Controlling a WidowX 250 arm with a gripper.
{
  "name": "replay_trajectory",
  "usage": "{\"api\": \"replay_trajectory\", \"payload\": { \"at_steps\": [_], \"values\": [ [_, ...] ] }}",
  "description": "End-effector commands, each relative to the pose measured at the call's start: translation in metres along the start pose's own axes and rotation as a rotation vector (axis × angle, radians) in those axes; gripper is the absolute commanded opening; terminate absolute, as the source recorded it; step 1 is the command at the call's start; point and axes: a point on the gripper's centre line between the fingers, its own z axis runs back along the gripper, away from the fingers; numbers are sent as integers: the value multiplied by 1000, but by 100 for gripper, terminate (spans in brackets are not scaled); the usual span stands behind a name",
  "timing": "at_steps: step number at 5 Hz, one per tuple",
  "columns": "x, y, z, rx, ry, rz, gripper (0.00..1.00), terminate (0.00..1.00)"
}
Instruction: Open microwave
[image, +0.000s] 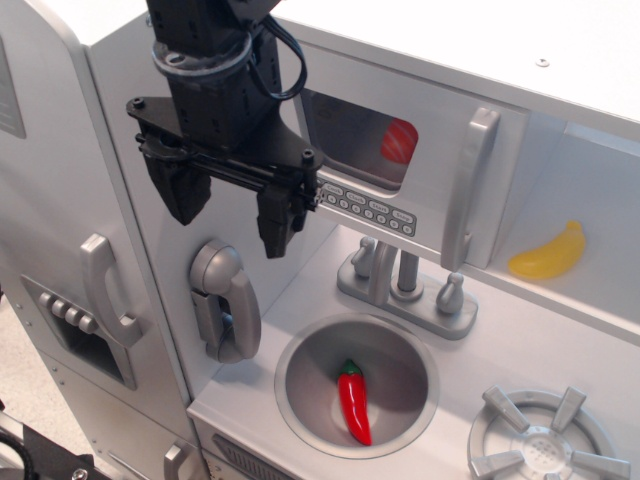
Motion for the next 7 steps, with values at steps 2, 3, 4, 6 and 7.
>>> {"api": "replay_trajectory", "payload": {
  "at_steps": [2,3,4,6,7],
  "values": [
    [20,-30,-1,-51,-27,-6,100,0],
    [42,-65,4,-98,-100,-27,100,0],
    [60,-93,6,-154,-105,-67,100,0],
    [80,-120,-1,-119,-164,-106,100,0],
    [89,-118,-2,-104,-202,-83,100,0]
  ]
}}
